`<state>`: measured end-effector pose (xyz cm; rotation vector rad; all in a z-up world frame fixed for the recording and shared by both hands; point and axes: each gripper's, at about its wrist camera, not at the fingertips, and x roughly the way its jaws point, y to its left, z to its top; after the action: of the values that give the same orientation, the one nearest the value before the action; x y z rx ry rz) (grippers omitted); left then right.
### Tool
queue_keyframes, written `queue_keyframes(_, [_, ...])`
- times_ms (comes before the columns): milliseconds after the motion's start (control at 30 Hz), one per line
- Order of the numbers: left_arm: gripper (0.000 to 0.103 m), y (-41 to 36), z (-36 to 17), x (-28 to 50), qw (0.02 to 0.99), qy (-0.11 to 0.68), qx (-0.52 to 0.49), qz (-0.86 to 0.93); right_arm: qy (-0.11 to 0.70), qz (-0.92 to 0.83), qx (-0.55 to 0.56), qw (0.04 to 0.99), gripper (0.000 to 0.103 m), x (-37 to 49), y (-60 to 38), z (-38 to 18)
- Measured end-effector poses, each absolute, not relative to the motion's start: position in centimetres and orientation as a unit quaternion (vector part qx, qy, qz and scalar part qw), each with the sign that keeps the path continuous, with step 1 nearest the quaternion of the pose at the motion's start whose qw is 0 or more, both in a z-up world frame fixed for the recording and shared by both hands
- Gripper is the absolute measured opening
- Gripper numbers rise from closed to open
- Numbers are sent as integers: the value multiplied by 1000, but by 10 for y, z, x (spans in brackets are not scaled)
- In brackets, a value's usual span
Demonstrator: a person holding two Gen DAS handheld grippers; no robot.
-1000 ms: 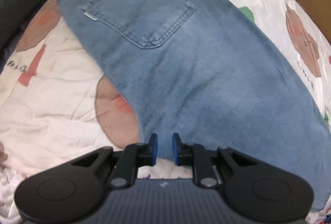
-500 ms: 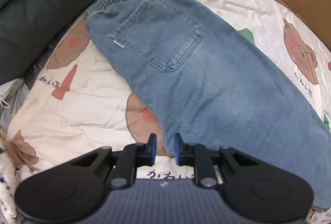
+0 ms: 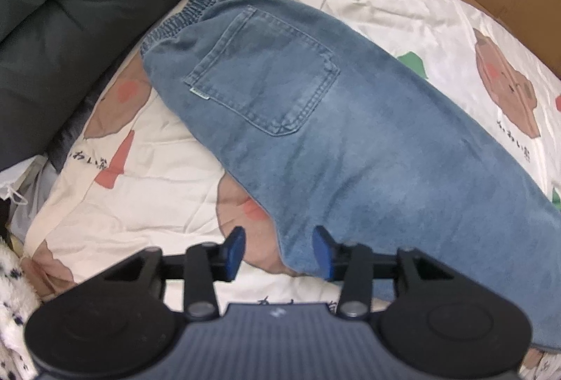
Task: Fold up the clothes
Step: 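Open the left tool over the jeans while the right tool moves to the folded denim stack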
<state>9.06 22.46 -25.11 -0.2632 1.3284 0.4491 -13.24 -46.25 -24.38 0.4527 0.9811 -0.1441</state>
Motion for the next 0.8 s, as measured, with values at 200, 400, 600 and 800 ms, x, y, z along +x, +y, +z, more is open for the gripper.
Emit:
queue_keyframes(200, [50,219,-260,90,751,615,-119,206,478,-66,291,826,44,-172,-456,-291])
queue_keyframes(400, [57,216,-271,82,743,627,-110,208,480,-73,375,790,44,-204,-452,-329])
queue_keyframes(600, [57,219,-276,71,734,635,-109,213,475,-81,466,742,44,-225,-441,-372])
queue_keyframes(800, [57,222,-281,62,728,640,-113,220,474,-91,518,706,44,-241,-427,-405])
